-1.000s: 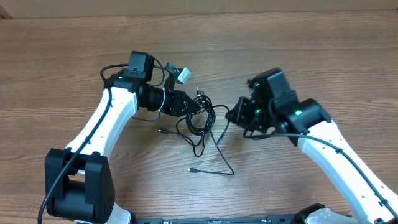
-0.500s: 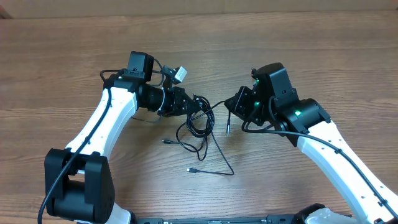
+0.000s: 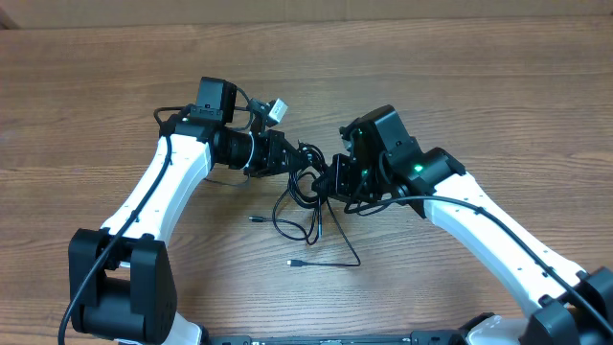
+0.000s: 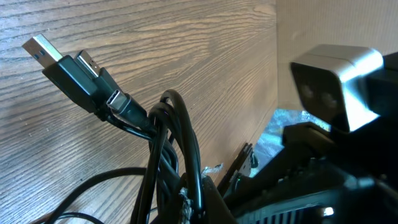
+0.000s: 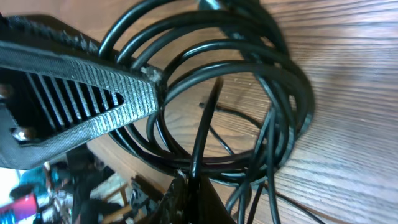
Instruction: Untangle cables
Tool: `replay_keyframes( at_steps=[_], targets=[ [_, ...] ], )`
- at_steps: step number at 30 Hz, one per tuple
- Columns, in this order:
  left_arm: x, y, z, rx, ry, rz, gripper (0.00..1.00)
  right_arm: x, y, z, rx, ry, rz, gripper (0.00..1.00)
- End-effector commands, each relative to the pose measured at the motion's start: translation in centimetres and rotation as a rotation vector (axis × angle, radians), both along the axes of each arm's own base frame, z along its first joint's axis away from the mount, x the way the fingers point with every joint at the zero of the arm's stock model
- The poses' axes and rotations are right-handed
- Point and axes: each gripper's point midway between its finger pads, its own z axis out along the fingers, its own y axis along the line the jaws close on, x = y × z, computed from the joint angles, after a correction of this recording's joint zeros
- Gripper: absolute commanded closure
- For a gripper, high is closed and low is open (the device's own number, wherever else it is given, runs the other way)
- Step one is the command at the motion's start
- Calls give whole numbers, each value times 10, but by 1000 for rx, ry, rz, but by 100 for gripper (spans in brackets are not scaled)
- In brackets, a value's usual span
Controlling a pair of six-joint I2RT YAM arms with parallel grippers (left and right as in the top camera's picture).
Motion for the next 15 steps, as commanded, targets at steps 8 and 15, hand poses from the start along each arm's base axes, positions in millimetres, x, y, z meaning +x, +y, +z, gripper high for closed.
replay_keyframes(
  at_steps=[8, 15],
  targets=[
    [-2, -4, 8, -40, 8, -9, 96, -6, 33, -29, 146, 68, 199, 96],
    [-5, -4, 7, -36, 20, -14, 96, 9, 15, -19, 230, 42, 216, 88]
  ],
)
